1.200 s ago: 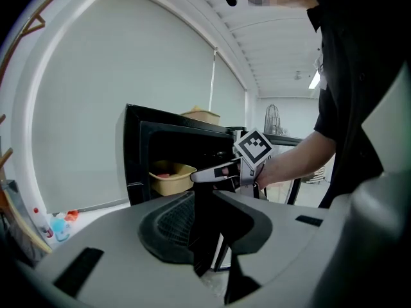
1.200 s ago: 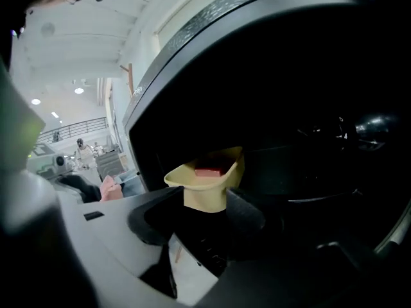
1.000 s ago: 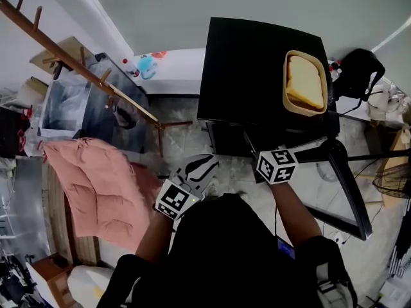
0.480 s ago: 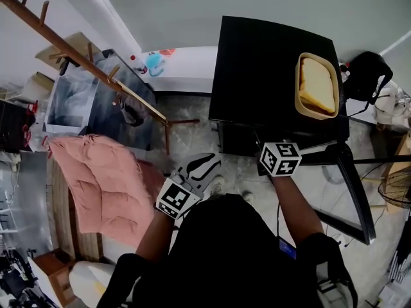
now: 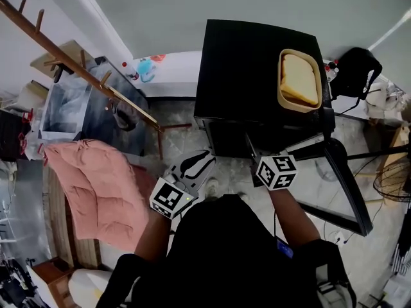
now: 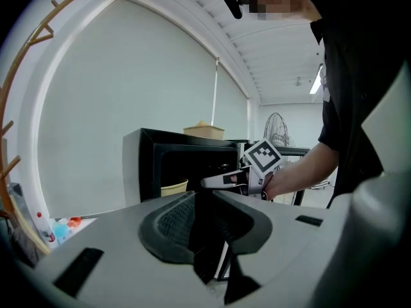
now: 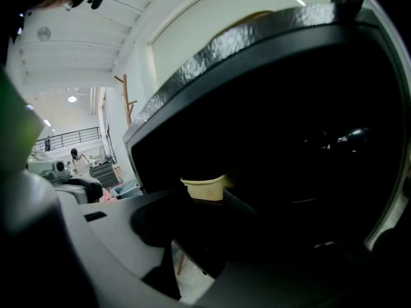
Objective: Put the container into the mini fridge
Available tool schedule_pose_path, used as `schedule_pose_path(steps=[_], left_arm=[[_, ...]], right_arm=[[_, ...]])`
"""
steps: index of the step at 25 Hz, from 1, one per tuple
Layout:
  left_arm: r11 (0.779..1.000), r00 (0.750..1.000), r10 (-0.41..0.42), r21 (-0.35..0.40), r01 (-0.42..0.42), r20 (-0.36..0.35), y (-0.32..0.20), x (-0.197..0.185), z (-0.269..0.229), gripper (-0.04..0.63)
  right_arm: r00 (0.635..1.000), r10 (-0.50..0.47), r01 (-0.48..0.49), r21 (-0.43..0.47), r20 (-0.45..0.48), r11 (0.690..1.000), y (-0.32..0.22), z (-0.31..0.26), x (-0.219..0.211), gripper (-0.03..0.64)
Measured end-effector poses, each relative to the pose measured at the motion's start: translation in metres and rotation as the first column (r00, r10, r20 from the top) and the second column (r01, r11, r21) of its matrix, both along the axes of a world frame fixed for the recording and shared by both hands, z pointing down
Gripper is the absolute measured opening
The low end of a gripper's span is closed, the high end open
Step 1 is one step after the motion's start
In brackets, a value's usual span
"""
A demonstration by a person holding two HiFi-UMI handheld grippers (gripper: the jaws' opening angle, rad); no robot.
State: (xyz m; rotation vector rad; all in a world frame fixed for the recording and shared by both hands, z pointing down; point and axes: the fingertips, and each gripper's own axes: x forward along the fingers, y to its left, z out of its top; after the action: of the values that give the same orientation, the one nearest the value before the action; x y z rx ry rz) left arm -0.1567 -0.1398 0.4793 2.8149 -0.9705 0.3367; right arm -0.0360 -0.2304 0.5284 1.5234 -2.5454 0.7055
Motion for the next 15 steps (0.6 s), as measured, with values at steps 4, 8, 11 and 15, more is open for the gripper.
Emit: schedule_pose_path(steps=[4, 8, 11, 15], left_arm=[[1.0, 0.998, -0.004, 0.015, 0.005, -0.059, -0.001, 0.01, -0.015, 0.095], [0.999, 0.994, 0.02, 0.051, -0.015, -0.107, -0.002, 0.023, -0.038, 0.095], [0.998, 0.988, 0.03, 0.057, -0.021, -0.154, -0.003, 0.039, -0.058, 0.095], [0.988, 0.981, 0.103, 0.128, -0.083, -0.163, -0.002, 0.065, -0.079, 0.095]], right_arm=[[1.0, -0.003, 0.002, 0.035, 0.03, 0.999, 0.025, -0.021, 0.014, 0.178], [0.998, -0.002, -0.003, 0.082, 0.065, 0.997, 0.045, -0.052, 0.029, 0.166], [0.995, 0.009, -0.022, 0.124, 0.103, 0.992, 0.056, -0.079, 0.042, 0.161], [0.989, 0.035, -0.06, 0.172, 0.146, 0.983, 0.07, -0.108, 0.061, 0.156]])
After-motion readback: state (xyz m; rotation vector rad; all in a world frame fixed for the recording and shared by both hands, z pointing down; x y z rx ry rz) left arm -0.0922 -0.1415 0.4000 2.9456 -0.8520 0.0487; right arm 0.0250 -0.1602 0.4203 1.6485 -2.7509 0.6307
